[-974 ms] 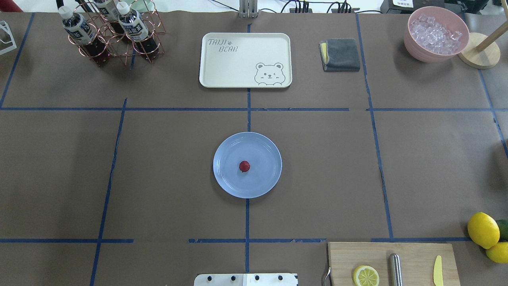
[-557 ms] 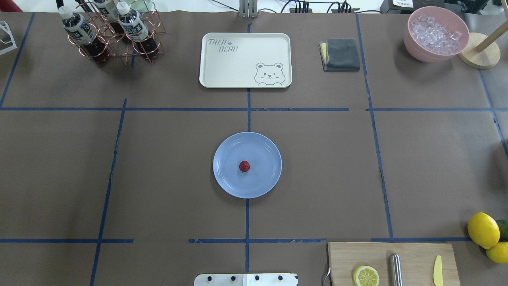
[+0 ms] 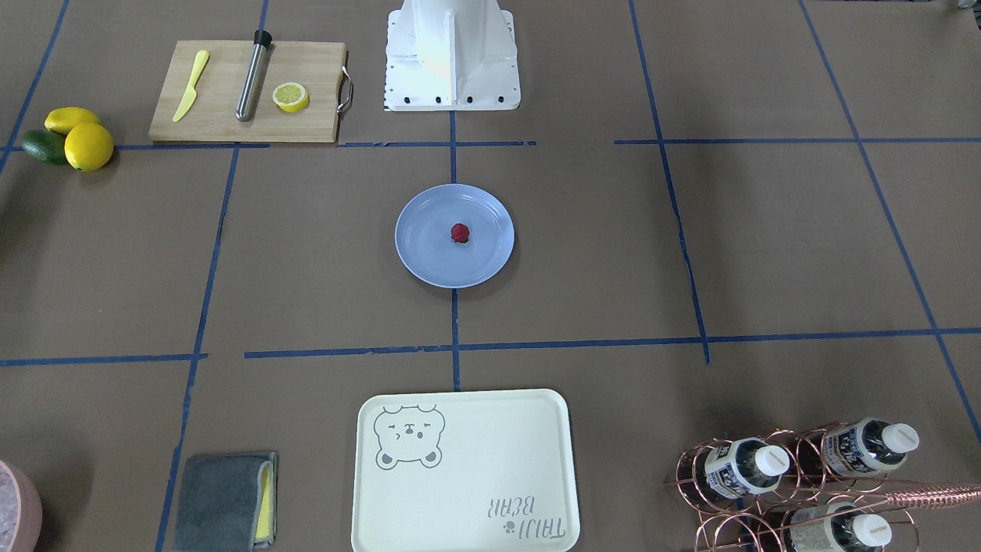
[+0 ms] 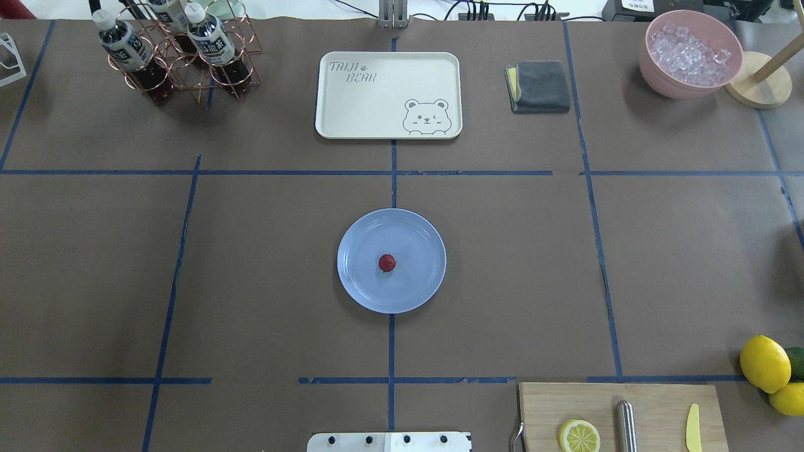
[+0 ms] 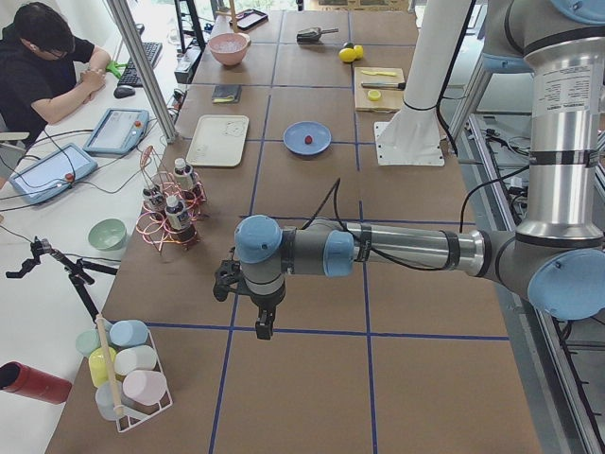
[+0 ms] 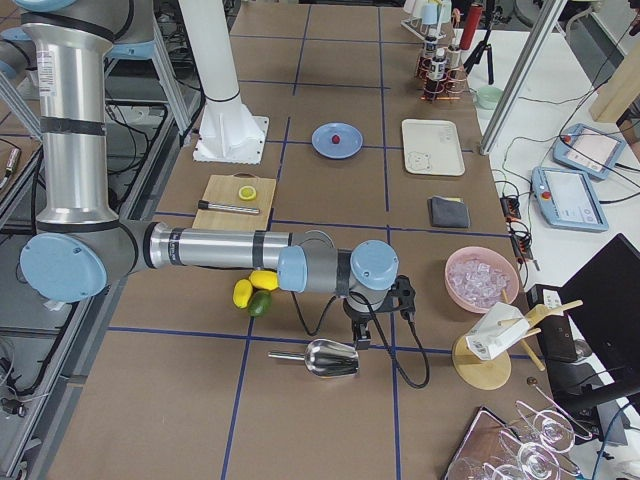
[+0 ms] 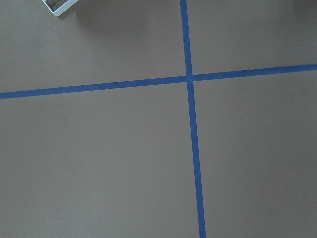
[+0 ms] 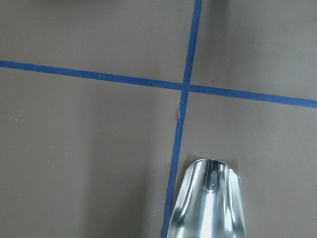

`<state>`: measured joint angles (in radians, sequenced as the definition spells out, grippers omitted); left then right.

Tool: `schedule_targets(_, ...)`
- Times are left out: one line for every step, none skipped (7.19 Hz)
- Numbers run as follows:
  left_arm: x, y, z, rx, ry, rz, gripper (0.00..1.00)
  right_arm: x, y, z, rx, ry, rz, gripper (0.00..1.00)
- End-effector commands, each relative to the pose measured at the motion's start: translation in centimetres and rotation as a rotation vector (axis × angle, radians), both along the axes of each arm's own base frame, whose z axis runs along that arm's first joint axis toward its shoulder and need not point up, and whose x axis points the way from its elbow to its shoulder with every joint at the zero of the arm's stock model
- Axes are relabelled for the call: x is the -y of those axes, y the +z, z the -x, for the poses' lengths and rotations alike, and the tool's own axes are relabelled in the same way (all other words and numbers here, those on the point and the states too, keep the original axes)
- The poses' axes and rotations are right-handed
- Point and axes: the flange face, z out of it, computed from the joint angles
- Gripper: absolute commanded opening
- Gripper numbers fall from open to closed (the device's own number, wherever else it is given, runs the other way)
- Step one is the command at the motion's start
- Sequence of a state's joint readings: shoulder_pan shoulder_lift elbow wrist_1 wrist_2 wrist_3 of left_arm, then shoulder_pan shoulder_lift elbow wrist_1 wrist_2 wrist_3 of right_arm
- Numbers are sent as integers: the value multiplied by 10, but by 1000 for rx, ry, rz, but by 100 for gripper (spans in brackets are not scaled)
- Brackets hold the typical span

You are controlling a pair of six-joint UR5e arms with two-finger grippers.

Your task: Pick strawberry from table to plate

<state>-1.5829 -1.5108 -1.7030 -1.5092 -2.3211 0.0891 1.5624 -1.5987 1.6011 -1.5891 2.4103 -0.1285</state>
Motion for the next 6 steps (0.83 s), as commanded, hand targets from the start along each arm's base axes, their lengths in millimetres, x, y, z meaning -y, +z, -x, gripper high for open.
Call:
schedule_targets(-1,-1,0,-1,1,-3,100,-2,2,-8,1,19,11,100)
schedule_targets(0,-2,0,-1,1,-4,100,-8,7,-12,6,27,30,100)
schedule_targets(0,-1,1,-3,-1,-3,100,-17,9,-17,9,40,33,100)
schedule_targets(0,-2,1,-3,-1,-4,100,-18,10,-20,9,47,35,100)
schedule_targets(0,-2,1,-3,-1,-6,100,-18,10,-21,8,50,33,100)
schedule_targets(0,-5,1,-3,-1,-9,100,-18,10,-21,8,50,32,100)
